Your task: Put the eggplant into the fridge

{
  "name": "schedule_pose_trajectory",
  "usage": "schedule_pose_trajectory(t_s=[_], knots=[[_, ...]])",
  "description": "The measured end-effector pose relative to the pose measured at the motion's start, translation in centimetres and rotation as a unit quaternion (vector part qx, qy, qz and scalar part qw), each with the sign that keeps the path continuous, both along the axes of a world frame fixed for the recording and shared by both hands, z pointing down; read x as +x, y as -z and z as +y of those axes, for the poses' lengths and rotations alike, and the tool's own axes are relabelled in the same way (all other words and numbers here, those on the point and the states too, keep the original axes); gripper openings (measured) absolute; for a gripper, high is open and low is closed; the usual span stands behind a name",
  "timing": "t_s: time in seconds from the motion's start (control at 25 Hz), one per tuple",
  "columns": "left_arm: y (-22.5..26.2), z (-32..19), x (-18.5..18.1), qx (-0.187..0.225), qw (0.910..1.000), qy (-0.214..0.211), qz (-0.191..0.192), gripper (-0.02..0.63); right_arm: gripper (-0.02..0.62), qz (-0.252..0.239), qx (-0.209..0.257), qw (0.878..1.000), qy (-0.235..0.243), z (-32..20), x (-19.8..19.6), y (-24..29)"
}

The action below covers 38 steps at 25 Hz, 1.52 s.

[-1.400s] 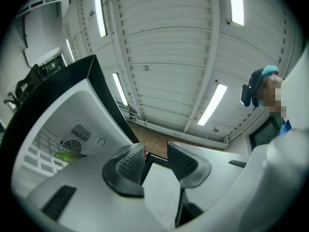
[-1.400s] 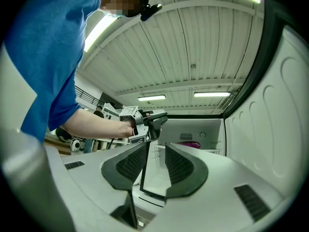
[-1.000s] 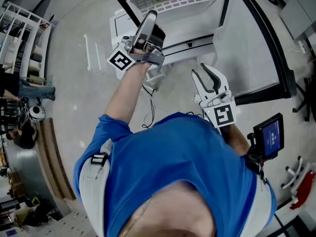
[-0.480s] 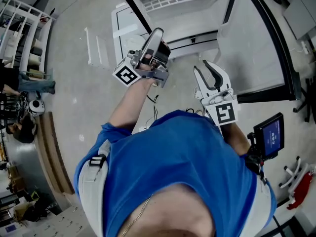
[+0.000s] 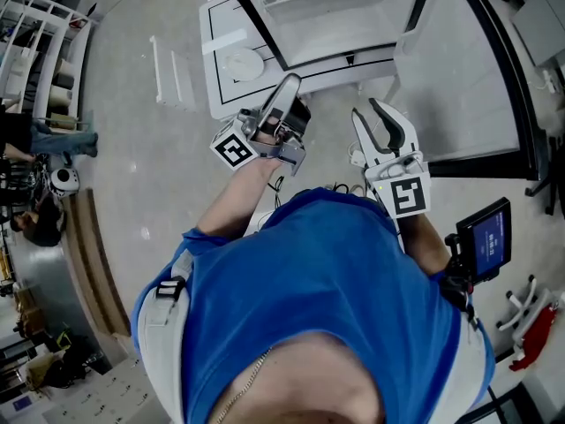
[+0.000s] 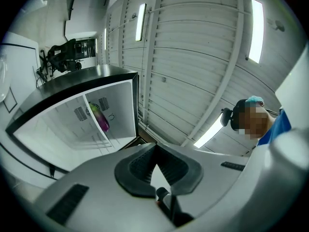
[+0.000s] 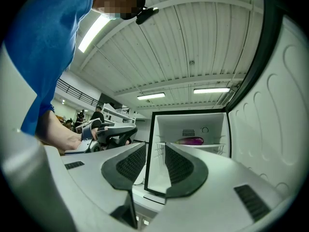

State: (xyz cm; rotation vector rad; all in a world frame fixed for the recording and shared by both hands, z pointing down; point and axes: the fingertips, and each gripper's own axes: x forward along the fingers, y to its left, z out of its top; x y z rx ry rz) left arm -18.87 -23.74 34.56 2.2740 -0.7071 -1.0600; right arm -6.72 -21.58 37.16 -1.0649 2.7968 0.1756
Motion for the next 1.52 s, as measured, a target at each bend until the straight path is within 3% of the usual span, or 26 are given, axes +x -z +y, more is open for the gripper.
schedule_pose_trajectory(t_s=[0.6, 0.88, 1.16, 1.52], knots=[[1.3, 1.8, -0.8, 0.026, 0.9987, -0.020, 0.039, 0.008, 0.127, 0.007, -0.006, 1.000, -0.007, 1.0, 0.0, -0.4], [2.1, 4.1, 0.1, 0.037, 0.9960, -0.055, 0.060, 0.008, 0.127, 0.016, -0.015, 0.999, -0.037, 3.2, 1.4, -0.5], [0.7, 2.1, 1.6, 0.011, 0.9936, -0.098, 0.056, 0.008, 0.127, 0.032, -0.039, 0.992, -0.115, 2.4, 4.5, -1.8], [-1.7, 1.4, 8.0, -0.004, 0.9808, -0.180, 0.076, 0.009, 0.127, 0.079, -0.074, 0.963, -0.249, 4.9, 15.0, -5.6]])
